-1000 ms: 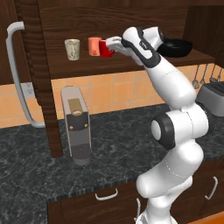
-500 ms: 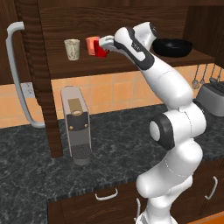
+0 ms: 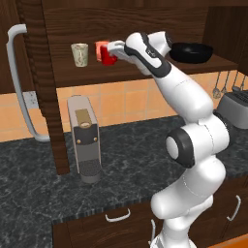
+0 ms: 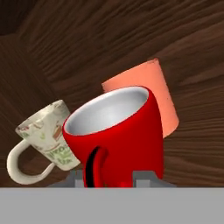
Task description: Gather all objects into one cabinet and sort the glasses and bowls to opposite sides.
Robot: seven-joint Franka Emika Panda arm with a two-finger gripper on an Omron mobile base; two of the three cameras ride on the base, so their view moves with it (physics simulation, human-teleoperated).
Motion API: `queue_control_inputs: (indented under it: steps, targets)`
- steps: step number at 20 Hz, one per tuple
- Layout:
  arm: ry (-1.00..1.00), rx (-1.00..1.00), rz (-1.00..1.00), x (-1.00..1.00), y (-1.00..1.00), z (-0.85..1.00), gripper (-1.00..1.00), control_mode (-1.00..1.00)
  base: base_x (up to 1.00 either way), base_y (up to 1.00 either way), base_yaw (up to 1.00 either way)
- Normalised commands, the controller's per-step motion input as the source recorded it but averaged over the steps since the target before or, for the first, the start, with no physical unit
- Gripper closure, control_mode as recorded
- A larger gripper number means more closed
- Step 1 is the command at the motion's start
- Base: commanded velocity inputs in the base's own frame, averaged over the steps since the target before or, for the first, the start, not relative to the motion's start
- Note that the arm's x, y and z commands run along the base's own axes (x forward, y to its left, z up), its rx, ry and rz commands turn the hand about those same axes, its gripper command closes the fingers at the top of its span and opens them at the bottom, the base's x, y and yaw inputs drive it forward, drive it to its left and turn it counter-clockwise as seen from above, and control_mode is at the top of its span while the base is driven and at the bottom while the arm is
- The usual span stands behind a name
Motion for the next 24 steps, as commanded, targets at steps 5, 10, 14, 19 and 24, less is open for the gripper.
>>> queue_control_inputs:
  steps: [5,10,14,19,24]
  targets:
    - [0.0,0.02,0.0,-0.19,0.0,-0.04,-1.0,-1.0,0.0,0.0,0.0]
    - [0.0,0.0,0.04,-0.67,0.0,0.0,-1.0,-1.0,0.0,0.0,0.0]
    - [0.0,0.0,0.03,-0.71,0.0,0.02,-1.0,-1.0,0.0,0.0,0.0]
    - [-0.02,-0.03,0.0,-0.76,-0.02,0.15,-1.0,-1.0,0.0,0.0,0.0]
    - [-0.01,-0.08,0.0,-0.83,-0.21,0.04,-1.0,-1.0,0.0,0.0,0.0]
